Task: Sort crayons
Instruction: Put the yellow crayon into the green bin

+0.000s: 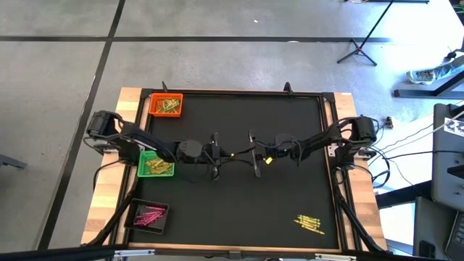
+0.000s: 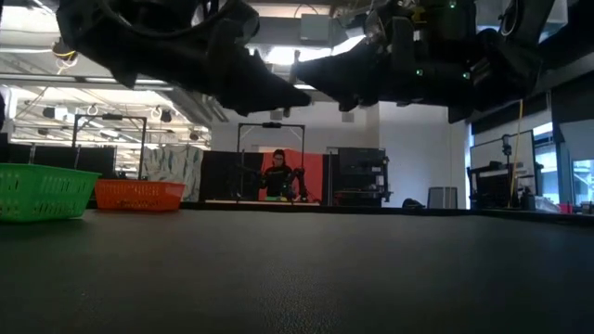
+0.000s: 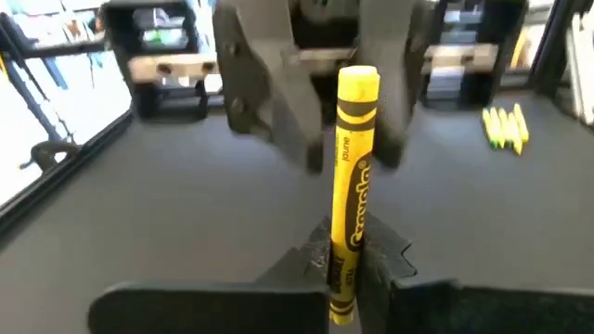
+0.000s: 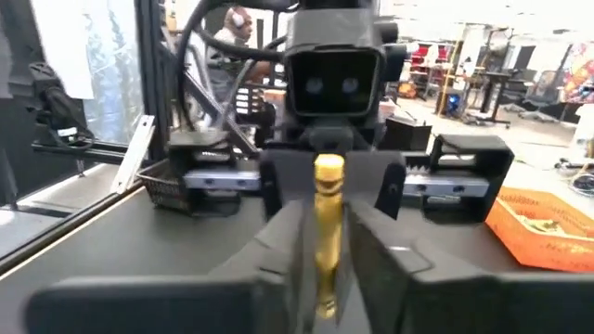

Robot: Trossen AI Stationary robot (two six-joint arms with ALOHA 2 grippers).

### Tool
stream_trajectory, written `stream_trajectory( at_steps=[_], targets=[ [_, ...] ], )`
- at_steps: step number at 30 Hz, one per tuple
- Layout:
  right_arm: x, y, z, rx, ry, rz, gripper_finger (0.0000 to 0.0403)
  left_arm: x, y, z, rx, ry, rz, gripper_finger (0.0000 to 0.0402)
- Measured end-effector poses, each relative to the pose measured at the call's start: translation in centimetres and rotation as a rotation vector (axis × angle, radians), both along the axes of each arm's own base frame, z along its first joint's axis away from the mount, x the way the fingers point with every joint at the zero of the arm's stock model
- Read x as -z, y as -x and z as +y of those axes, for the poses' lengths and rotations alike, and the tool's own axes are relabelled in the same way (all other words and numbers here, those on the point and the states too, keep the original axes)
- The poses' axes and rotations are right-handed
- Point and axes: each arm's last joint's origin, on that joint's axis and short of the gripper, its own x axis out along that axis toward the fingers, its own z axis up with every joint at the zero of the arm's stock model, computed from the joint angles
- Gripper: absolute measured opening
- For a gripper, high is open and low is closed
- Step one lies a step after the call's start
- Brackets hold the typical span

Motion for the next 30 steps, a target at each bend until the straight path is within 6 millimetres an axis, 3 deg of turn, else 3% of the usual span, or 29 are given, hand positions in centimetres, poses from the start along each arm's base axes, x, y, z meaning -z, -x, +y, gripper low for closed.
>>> stream_trajectory(
  at_steps=[4,8,15,21,25,30],
  targets=[
    [-0.3,0.2,0.0,-0.009,0.012,0.026,0.0134,-1.2,1.4,-0.1,0.003,-0.009,0.099,0.0004],
    [0.1,0.4,-0.1,0.017,0.052,0.103,0.0168,-2.1,3.8,0.0,-0.028,0.016,0.308,0.0005],
    [0.3,0.4,-0.2,0.046,0.057,0.127,0.0181,-4.3,8.7,0.4,-0.159,0.128,0.775,0.0005],
    [0.3,0.4,-0.2,0.046,0.058,0.126,0.0182,-5.9,12.5,0.3,-0.304,0.209,1.061,0.0005],
    [0.3,0.4,-0.2,0.046,0.058,0.128,0.0182,-5.6,14.5,0.0,-0.367,0.303,1.177,0.0005],
    [0.4,0.4,-0.2,0.046,0.058,0.133,0.0182,-3.2,16.1,-0.4,-0.407,0.312,1.284,0.0005]
  ],
)
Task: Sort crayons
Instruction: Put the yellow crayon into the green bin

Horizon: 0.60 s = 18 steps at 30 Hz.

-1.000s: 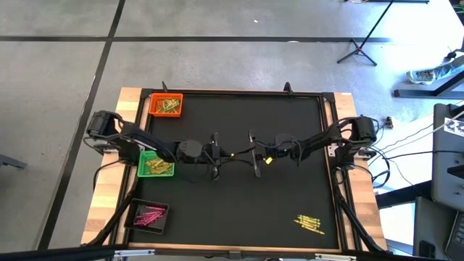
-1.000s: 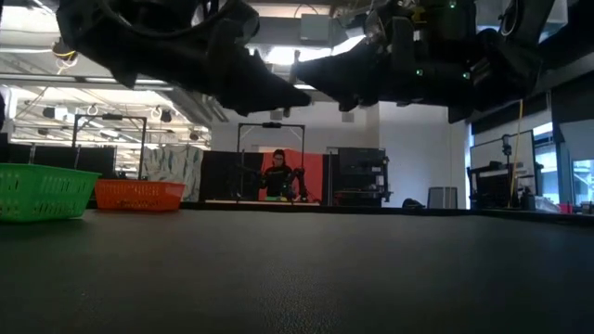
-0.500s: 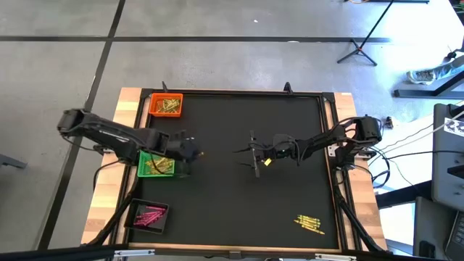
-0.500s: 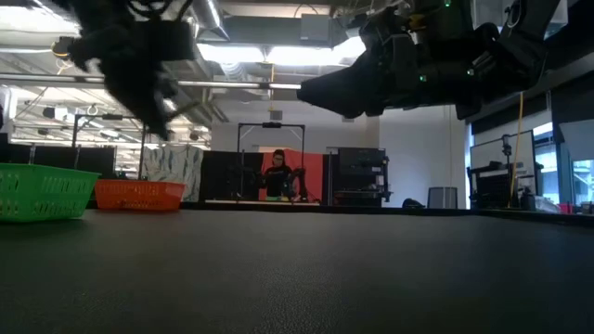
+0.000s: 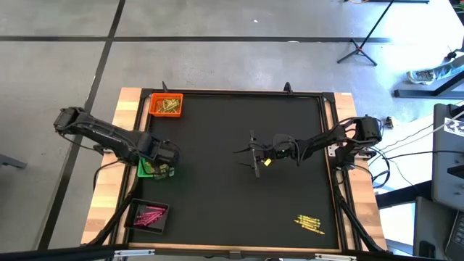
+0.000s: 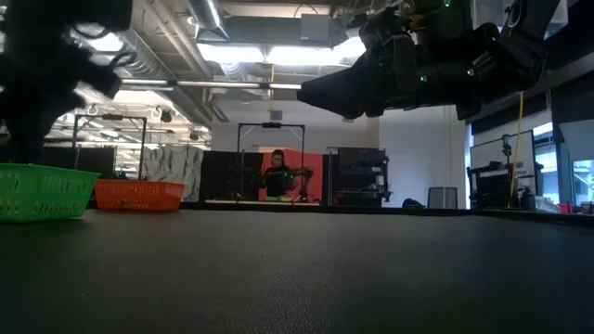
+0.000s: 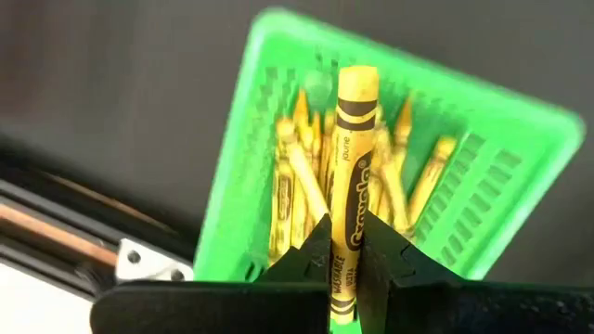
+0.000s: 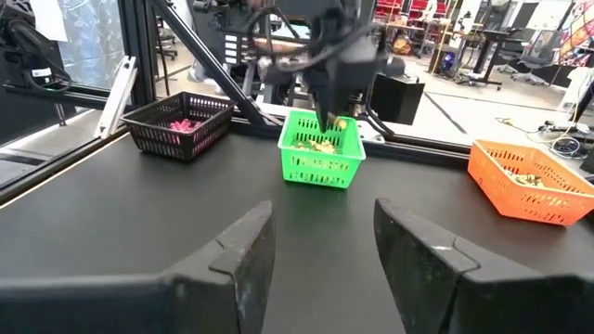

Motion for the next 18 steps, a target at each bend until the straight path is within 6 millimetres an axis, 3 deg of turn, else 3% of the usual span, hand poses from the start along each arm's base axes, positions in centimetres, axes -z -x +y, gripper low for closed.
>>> stream_trajectory(
  at_steps=[9,18],
  targets=[
    [0.1,0.0,0.0,0.0,0.007,0.013,0.0182,3.3,1.0,-0.1,-0.05,0.058,0.045,0.0005],
    [0.1,0.0,0.0,-0.001,0.022,0.011,0.0182,3.7,1.3,-0.1,-0.069,0.055,0.057,0.0024]
  ],
)
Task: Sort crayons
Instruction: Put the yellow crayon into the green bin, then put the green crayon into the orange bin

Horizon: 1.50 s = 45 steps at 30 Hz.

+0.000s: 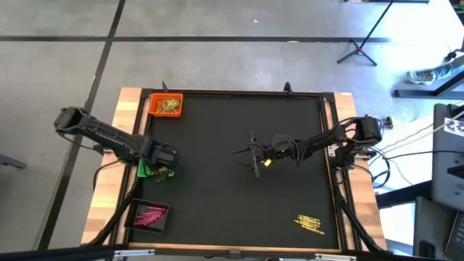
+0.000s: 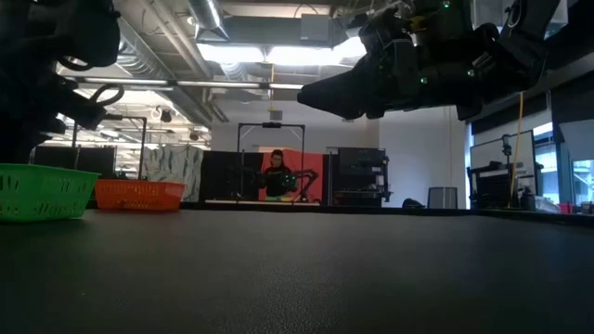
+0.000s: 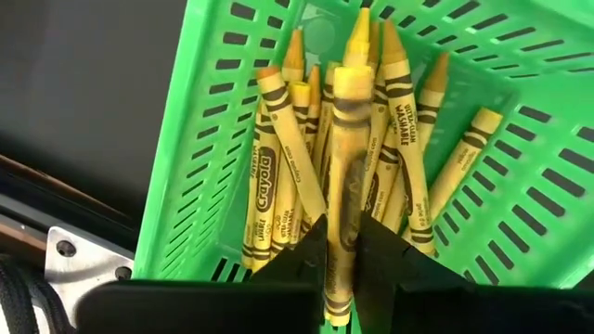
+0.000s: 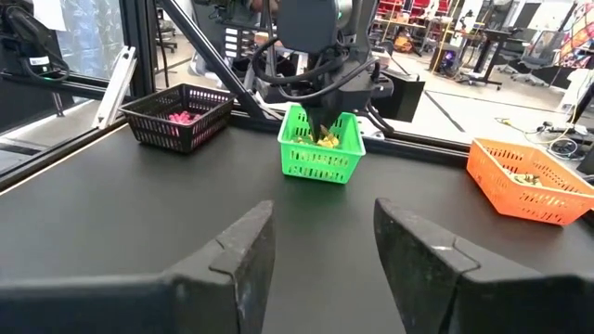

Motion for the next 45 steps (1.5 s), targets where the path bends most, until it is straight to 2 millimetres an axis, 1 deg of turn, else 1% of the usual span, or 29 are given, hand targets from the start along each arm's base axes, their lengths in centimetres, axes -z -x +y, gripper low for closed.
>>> stream_trajectory(
  at_steps=[6,8,11,13,16,18,20,24,28,31,34,38,41,45],
  targets=[
    [0.0,0.0,0.0,0.0,0.0,0.0,0.0182,-0.2,-0.1,-0.1,0.007,0.04,0.001,0.0077],
    [0.0,0.0,0.0,0.0,0.0,0.0,0.0182,-0.8,-0.3,-0.2,0.019,0.069,0.005,0.0085],
    [0.0,0.0,0.0,0.0,0.0,0.0,0.0182,-2.4,-0.8,-0.4,0.028,0.069,-0.019,0.0086],
    [0.0,0.0,0.0,0.0,0.0,0.0,0.0182,-3.8,-1.6,-0.5,0.054,0.063,-0.095,0.0085],
    [0.0,0.0,0.0,0.0,0.0,0.0,0.0182,-5.6,-3.3,-0.6,0.109,0.011,-0.277,0.0085],
    [0.0,0.0,0.1,-0.005,0.0,0.0,0.0182,-6.4,-4.6,-0.8,0.162,-0.041,-0.425,0.0085],
    [0.0,0.0,0.4,0.002,0.002,0.0,0.0182,-6.6,-5.8,-0.9,0.221,-0.097,-0.563,0.0085],
    [0.0,0.3,1.2,0.057,0.032,0.055,0.0182,-5.3,-7.3,-1.2,0.339,-0.132,-0.759,0.0085],
    [-0.6,1.1,2.5,0.09,0.061,0.132,0.0182,-3.9,-8.5,-1.5,0.418,-0.173,-0.961,0.0085],
    [-1.4,2.1,3.8,0.095,0.044,0.188,0.0182,-2.9,-9.3,-1.7,0.466,-0.211,-1.088,0.0085],
    [-1.9,3.4,5.0,0.099,0.012,0.276,0.0182,-1.5,-10.2,-1.9,0.504,-0.244,-1.153,0.0085],
    [-2.6,5.4,6.5,0.127,-0.049,0.435,0.0182,0.0,-11.7,-2.3,0.519,-0.262,-1.197,0.0085],
    [-3.9,6.5,8.0,0.143,-0.088,0.579,0.0182,1.3,-13.0,-2.6,0.511,-0.266,-1.237,0.0085],
    [-6.0,7.7,10.4,0.157,-0.117,0.762,0.0182,3.1,-14.4,-3.1,0.504,-0.245,-1.29,0.0085]
  ],
)
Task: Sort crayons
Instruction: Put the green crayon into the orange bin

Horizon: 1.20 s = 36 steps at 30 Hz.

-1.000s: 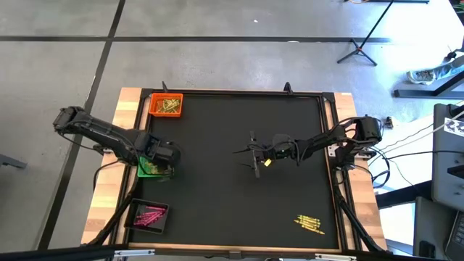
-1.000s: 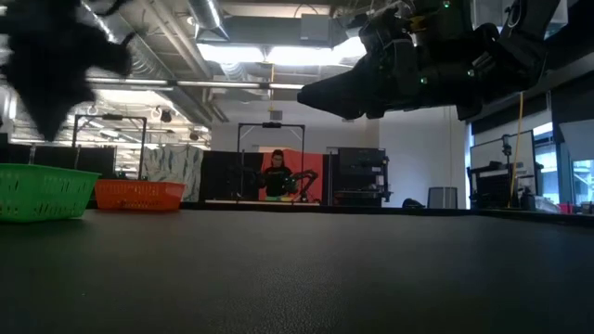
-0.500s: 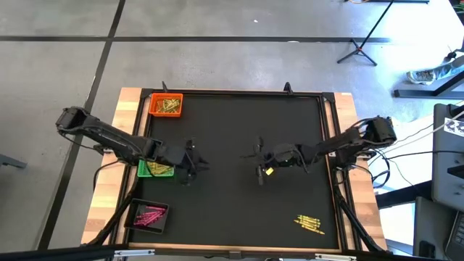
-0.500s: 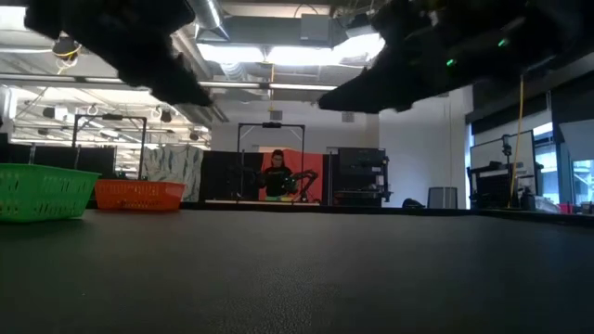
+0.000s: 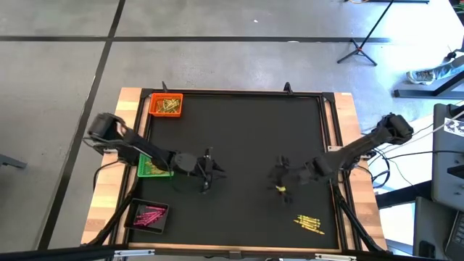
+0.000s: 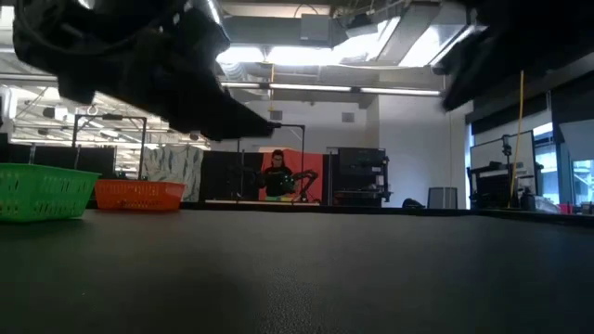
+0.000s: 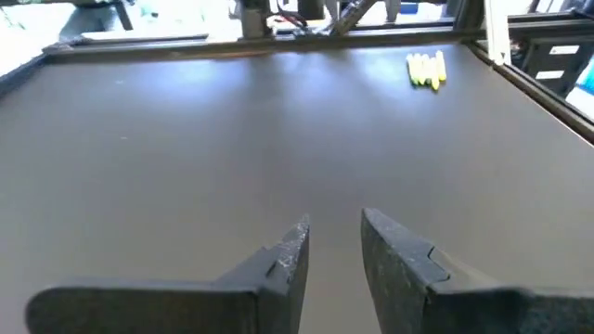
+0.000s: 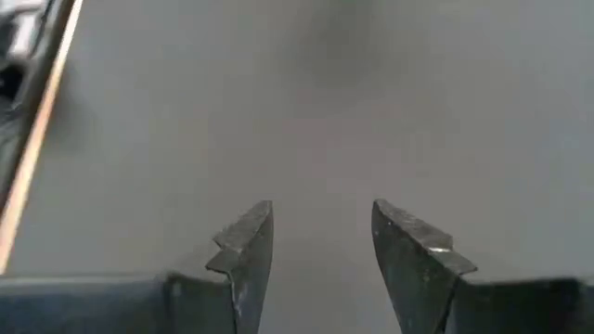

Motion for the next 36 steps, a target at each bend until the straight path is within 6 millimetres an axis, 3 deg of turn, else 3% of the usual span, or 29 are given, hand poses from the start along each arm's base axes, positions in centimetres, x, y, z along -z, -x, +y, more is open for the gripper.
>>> stream_trajectory(
  at_steps=[8,13,21,36],
  targets=[
    [-2.9,3.7,4.2,0.155,-0.164,0.262,0.0182,2.4,-3.2,-2.5,0.052,0.035,-0.03,0.0085],
    [-2.2,6.5,6.7,0.265,-0.279,0.429,0.0182,2.5,-4.8,-4.2,0.086,0.041,-0.049,0.0085],
    [-0.1,9.7,10.3,0.311,-0.258,0.591,0.0182,1.9,-5.8,-5.2,0.106,0.049,-0.072,0.0085],
    [5.0,9.5,12.6,0.327,-0.076,0.686,0.0182,1.8,-5.5,-6.0,0.092,0.064,-0.084,0.0085]
  ],
)
